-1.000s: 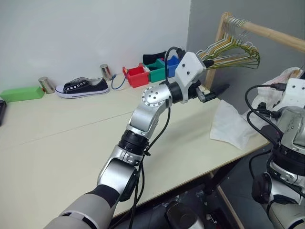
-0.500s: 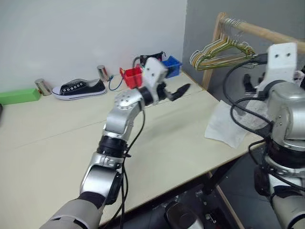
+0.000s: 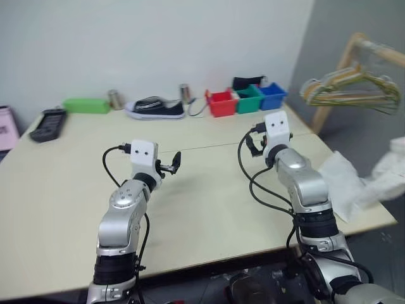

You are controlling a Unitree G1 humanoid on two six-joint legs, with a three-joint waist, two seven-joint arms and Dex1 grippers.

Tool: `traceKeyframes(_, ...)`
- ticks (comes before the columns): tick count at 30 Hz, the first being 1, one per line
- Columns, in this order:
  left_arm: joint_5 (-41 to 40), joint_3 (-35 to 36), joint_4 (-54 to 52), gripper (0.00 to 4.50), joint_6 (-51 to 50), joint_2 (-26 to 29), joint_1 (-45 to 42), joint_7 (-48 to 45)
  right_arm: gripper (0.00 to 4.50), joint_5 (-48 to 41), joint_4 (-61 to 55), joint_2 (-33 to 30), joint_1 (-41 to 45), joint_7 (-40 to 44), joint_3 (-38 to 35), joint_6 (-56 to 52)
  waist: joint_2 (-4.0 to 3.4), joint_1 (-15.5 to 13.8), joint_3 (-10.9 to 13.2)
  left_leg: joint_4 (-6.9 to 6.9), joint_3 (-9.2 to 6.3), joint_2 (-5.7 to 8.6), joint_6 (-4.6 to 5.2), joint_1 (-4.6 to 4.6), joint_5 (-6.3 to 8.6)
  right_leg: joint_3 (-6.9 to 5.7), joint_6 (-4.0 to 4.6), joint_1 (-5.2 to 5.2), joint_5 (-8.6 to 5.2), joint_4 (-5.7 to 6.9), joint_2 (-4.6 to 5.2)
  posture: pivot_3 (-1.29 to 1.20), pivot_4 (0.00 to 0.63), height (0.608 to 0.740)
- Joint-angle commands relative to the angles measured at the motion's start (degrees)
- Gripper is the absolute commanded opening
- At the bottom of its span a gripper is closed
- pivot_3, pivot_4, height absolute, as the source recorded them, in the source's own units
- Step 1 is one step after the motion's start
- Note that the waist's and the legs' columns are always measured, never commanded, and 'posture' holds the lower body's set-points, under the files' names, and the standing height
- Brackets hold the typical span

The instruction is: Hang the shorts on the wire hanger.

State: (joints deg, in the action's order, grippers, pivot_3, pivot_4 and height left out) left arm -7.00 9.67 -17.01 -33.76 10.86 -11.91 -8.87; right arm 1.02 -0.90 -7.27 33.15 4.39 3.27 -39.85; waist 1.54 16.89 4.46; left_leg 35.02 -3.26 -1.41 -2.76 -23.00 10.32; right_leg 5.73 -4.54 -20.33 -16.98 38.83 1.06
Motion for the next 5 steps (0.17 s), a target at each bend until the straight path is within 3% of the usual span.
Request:
traceKeyframes(1,0.2,1.1,-3.5,4.50,0.9,-1.8,2.7,3.4,4.50,0.8,-1.0,0.1,-2.0,-1.6,-1.2,2.5,0.05,-2.1,0.0,0.00,0.01,0.00,0.00,0.00,0.00,-0.01,0.01,0.01,0.00,-0.05,0.00,-0.11,0.002,0.740)
traceKeyframes(5,0.1,0.8,-3.1,4.50,1.3,-1.8,4.4,3.2,4.50,0.7,-1.5,0.6,-3.9,-2.3,-1.0,2.7,0.05,-4.0,0.0,0.00,0.02,0.00,-0.01,0.01,0.01,-0.02,0.06,0.03,-0.02,-0.07,-0.01,-0.13,0.007,0.740)
